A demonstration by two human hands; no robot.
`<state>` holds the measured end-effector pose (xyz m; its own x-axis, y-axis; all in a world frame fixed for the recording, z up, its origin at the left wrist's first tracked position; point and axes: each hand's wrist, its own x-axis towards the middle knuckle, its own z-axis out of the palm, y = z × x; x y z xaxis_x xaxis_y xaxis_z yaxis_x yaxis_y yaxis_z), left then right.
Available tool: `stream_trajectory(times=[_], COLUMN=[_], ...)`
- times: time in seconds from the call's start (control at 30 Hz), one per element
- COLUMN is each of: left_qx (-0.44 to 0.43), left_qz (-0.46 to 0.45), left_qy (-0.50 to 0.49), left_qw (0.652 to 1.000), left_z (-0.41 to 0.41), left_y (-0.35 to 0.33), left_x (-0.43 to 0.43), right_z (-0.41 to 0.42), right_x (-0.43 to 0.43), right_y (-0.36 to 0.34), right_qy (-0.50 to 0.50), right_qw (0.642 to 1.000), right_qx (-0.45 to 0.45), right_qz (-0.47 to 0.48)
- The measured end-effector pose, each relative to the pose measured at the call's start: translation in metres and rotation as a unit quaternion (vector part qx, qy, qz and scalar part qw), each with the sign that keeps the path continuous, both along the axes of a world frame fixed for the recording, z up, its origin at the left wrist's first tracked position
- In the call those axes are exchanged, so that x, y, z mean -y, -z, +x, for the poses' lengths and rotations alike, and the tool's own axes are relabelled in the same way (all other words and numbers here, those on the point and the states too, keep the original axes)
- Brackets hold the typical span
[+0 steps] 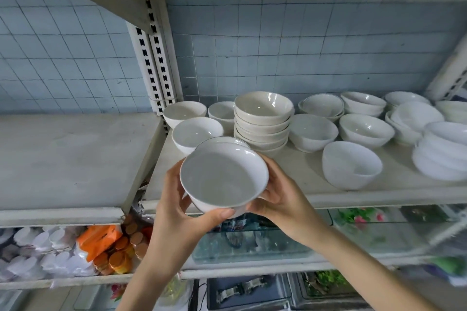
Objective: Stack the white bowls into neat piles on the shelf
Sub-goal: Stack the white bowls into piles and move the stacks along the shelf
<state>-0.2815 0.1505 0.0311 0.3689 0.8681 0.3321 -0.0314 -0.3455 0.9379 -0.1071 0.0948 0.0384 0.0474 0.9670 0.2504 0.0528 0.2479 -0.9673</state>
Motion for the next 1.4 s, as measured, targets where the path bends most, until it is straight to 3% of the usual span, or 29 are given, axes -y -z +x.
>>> stream_trajectory(times=[0.2,0.4,0.47,0.53,0.63,1.03,1.1,1.17,1.23,1.4], left_qx=[0.017,0.045,0.056,0.049,0.033,-0.026,-0.037,-0.043,-0.051,-0.066], left_qz=[0.003,-0.025,-0.029,-0.031,-0.037,-0.044,-0.042,-0.038,-0.034,-0.038], left_qy=[0.056,0.099,0.087,0.079,0.067,0.04,0.041,0.038,0.037,0.056], left_qw=[0.998,0.994,0.994,0.995,0.997,0.998,0.998,0.998,0.997,0.996], left_z=[0.038,0.096,0.115,0.131,0.15,0.192,0.197,0.201,0.204,0.207], left_y=[0.0,0.012,0.02,0.026,0.035,0.053,0.054,0.053,0.054,0.051], left_x=[0.009,0.017,0.018,0.017,0.017,0.014,0.013,0.01,0.007,0.003], right_z=[0.033,0.094,0.119,0.143,0.178,0.247,0.254,0.259,0.266,0.291], right_x=[0.024,0.05,0.055,0.057,0.06,0.073,0.074,0.074,0.069,0.042], right_y=[0.0,-0.004,-0.002,0.006,0.02,0.026,0.019,0.009,-0.001,-0.007], right_qy=[0.041,0.076,0.1,0.152,0.216,0.201,0.17,0.147,0.164,0.227], right_qw=[0.998,0.978,0.949,0.896,0.837,0.808,0.828,0.871,0.9,0.885], right_qx=[0.036,0.192,0.294,0.408,0.492,0.546,0.52,0.446,0.384,0.397], right_qz=[0.012,-0.027,-0.051,-0.089,-0.108,-0.088,-0.122,-0.145,-0.126,-0.083])
